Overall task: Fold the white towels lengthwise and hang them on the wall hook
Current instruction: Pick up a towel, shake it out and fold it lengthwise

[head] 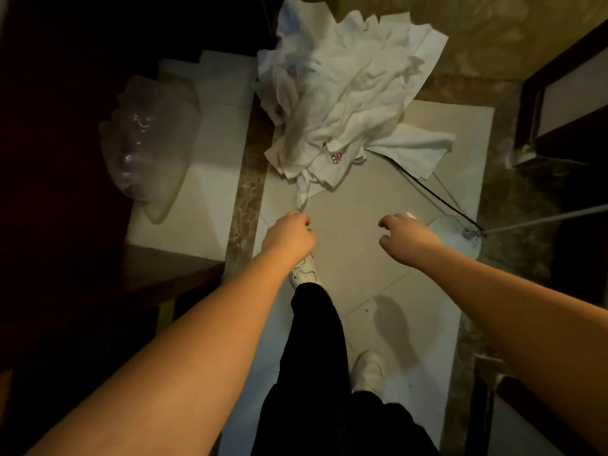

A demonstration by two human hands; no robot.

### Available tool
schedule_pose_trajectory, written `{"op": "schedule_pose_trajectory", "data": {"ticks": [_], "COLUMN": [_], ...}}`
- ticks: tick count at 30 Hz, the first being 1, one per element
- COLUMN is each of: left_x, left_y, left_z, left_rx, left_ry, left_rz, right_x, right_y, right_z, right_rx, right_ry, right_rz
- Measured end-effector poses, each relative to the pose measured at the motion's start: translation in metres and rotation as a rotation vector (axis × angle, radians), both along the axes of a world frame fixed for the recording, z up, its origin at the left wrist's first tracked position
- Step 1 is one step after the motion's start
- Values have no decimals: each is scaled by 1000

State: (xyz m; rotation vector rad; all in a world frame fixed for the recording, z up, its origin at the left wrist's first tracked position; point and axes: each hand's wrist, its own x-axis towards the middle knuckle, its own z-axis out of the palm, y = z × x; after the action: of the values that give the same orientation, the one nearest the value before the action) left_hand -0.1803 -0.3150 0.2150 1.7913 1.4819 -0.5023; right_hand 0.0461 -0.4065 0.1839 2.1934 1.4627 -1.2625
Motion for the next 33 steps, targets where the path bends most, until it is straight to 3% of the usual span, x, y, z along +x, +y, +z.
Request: {"op": "schedule_pose_trajectory", "data": {"ticks": [8,22,28,33], "left_x": [28,130,167,173], "left_y": [120,260,291,302], "left_z": [-103,-228,-290,-334], "left_rx": [-113,-103,-99,-93], "left_ry": [-10,-61,-45,25], "left_rz": [-2,0,-62,-101], "right_x": [20,110,138,128], "right_y": [122,279,333,352], "right_z": [-76,-196,-250,-285], "right_rx": [-78,4,-34,-87], "right_ry": [-32,-55,72,196], "right_rz": [-6,1,112,72]}}
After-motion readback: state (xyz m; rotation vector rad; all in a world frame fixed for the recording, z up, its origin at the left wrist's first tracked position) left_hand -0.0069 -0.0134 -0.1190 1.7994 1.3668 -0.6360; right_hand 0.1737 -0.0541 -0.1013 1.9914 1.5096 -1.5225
